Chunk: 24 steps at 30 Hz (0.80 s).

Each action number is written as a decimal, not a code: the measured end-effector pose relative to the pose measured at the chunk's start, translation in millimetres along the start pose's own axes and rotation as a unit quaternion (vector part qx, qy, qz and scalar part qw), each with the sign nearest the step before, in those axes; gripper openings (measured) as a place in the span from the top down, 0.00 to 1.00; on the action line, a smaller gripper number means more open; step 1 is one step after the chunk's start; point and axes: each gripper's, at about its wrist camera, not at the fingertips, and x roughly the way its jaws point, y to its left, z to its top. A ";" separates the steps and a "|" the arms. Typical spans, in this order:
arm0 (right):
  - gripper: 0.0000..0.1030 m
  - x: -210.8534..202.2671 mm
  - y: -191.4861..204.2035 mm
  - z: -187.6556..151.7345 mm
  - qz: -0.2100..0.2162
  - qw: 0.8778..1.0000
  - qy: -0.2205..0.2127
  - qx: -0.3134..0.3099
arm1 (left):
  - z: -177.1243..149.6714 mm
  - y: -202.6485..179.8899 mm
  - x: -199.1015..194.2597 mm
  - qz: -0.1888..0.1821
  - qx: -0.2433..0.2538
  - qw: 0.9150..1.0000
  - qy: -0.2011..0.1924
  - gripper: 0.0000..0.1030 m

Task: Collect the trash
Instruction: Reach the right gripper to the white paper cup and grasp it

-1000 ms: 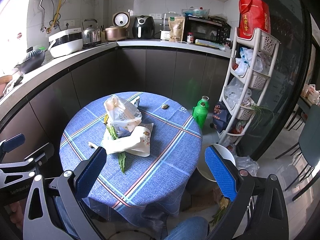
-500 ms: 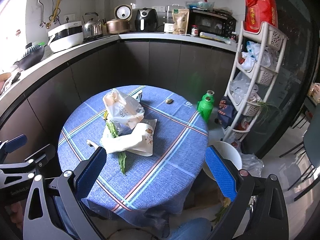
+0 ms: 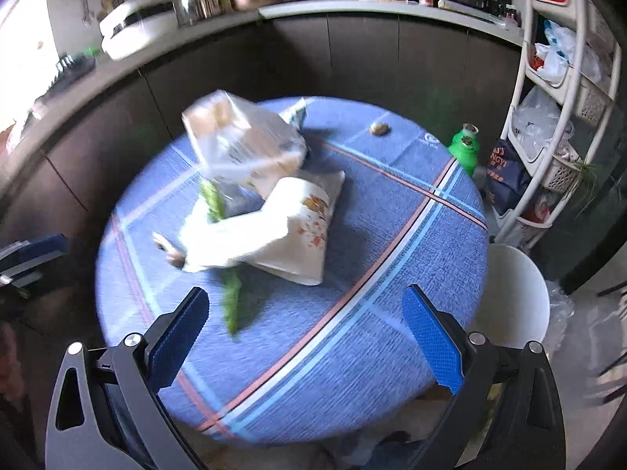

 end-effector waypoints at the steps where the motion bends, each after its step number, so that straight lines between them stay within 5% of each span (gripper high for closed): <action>1: 0.21 7.0 0.1 1.1 0.000 1.000 0.007 -0.005 | 1.4 0.7 7.1 -0.008 0.006 1.000 0.005 0.20; 9: 0.38 57.0 -2.5 5.9 -0.014 0.999 0.020 -0.027 | 10.0 -23.5 54.3 -0.044 0.096 0.994 0.018 0.21; 15: 0.91 58.0 -8.8 12.0 -0.011 1.000 0.005 -0.028 | 17.1 -32.6 92.4 -0.040 0.135 0.990 0.031 0.19; 24: 0.96 35.2 -35.1 12.9 -0.012 1.000 -0.022 0.012 | 29.6 -48.0 122.8 -0.048 0.152 0.986 0.050 0.19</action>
